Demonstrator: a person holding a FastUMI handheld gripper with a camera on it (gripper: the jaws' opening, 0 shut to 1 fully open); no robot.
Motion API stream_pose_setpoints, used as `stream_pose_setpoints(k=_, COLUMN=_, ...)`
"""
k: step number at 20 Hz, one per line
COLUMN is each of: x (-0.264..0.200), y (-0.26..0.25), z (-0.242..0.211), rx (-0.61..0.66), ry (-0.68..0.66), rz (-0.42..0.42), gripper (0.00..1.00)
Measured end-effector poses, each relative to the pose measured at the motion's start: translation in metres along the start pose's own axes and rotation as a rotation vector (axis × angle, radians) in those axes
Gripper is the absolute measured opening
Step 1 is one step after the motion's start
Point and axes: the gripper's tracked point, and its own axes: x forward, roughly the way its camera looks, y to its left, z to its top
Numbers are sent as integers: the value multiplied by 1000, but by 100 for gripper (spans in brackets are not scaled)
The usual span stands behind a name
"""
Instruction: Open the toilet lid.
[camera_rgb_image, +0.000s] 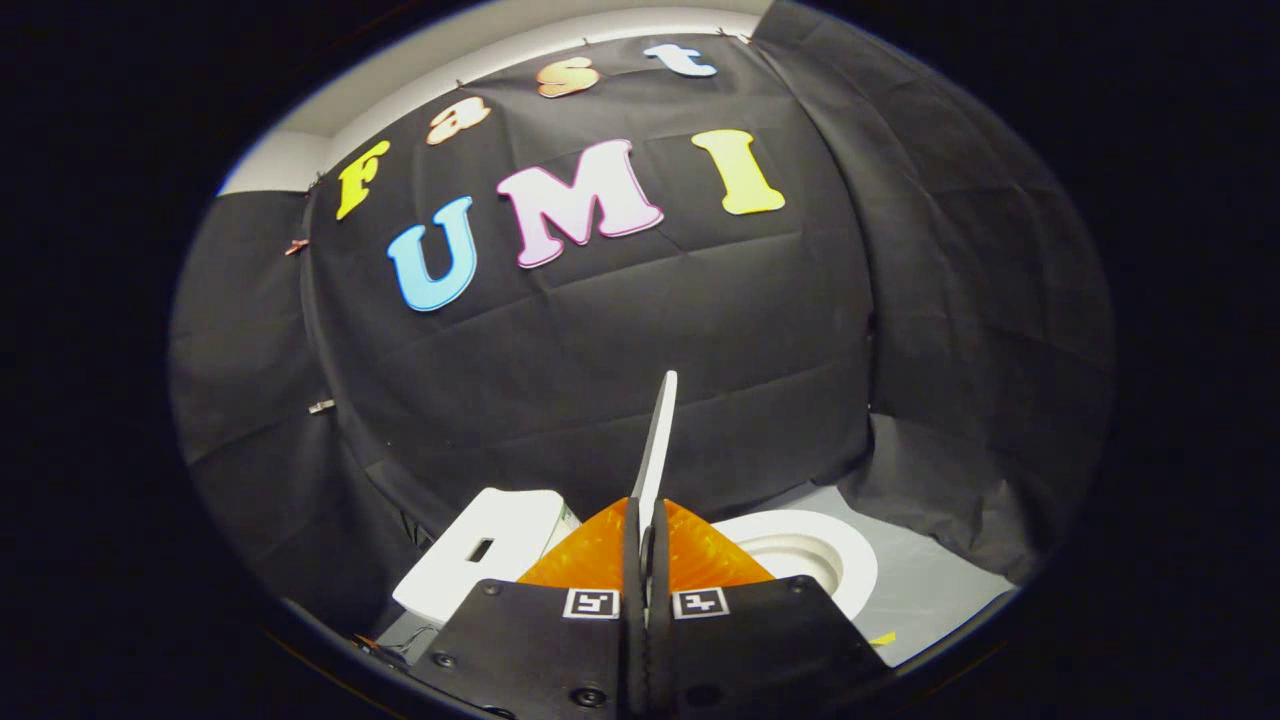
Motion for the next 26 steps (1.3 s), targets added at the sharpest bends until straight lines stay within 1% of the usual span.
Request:
stream_pose_setpoints(k=7, x=0, y=85, z=-3, rx=-157, ry=-41, rz=97, gripper=5)
stream_pose_setpoints(k=10, x=0, y=118, z=-8, rx=-209, ry=-40, rz=135, gripper=5)
stream_pose_setpoints(k=12, x=1, y=136, z=-11, rx=-265, ry=-37, rz=156, gripper=5)
stream_pose_setpoints(k=14, x=2, y=151, z=-14, rx=-309, ry=-39, rz=171, gripper=5)
stream_pose_setpoints(k=26, x=3, y=216, z=-42, rx=-423, ry=-6, rz=255, gripper=5)
